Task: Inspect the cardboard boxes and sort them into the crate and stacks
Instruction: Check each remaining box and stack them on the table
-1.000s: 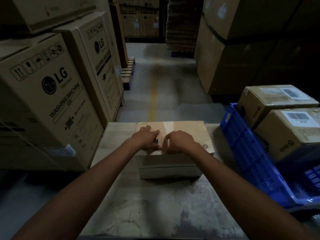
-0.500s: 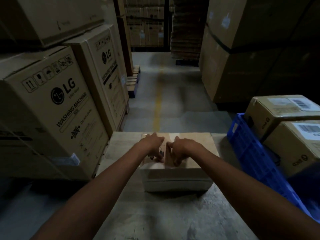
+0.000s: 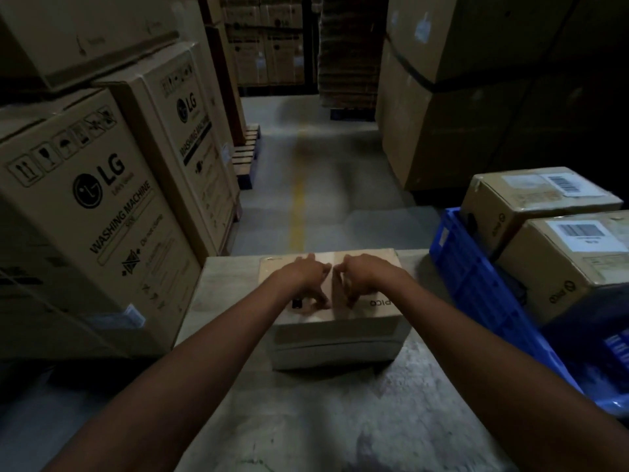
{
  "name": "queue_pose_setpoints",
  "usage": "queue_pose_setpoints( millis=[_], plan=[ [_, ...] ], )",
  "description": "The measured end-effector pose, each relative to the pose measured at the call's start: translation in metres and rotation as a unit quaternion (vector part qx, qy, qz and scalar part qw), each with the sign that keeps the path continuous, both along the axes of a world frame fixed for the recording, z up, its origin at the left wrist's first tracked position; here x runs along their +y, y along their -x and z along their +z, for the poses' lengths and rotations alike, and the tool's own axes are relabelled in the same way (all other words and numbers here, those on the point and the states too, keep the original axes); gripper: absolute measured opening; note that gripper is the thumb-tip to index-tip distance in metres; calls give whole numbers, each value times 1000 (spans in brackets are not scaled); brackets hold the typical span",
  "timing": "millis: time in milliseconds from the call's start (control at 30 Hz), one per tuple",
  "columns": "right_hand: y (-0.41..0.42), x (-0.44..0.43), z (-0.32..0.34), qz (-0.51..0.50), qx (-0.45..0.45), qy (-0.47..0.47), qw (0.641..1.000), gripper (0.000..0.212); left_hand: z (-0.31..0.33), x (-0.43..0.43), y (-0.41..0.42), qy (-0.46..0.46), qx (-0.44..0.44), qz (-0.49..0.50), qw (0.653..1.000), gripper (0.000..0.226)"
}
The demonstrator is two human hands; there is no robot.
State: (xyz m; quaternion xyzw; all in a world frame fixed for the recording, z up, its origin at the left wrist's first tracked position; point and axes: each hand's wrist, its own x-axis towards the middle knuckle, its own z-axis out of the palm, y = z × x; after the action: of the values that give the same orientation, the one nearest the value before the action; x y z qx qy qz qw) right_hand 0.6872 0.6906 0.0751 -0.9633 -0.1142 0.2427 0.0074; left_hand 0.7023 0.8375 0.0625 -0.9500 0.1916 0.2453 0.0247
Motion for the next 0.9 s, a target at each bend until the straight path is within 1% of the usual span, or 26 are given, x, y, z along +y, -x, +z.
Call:
queue_pose_setpoints(
  millis=[67,133,200,300,333,467,600,733,833,900],
  plan=[
    [-1,-7,5,-4,1,-10,1000,79,3,-4,0,18,-9,-6,1000,100],
    [-4,-20,12,-34,3,-29,999,86,4,-14,-1,57,-18,-11,998,95],
    [-7,-35,16,-64,5,-39,997,86,0,-26,-1,83,-25,-6,996,92],
    [-5,-45,11,-64,11,0,998,64,-10,-42,3,30,-21,-14,999,93],
    [-4,-46,9,-62,9,8,998,62,-13,-43,4,16,-24,-16,999,94],
    [0,-44,11,-66,9,2,998,68,-11,-37,9,3,-37,-23,999,97],
    [13,-51,10,-63,6,-42,997,82,1,-25,19,11,-10,-21,1000,101],
    [28,-51,-2,-23,-7,-11,1000,71,-3,-12,26,-21,38,-14,999,98],
    [26,-51,4,-39,8,-44,998,68,-1,-7,22,1,34,-2,999,99],
    [24,-45,7,-38,-5,-64,997,73,7,0,16,13,27,12,999,103]
  ],
)
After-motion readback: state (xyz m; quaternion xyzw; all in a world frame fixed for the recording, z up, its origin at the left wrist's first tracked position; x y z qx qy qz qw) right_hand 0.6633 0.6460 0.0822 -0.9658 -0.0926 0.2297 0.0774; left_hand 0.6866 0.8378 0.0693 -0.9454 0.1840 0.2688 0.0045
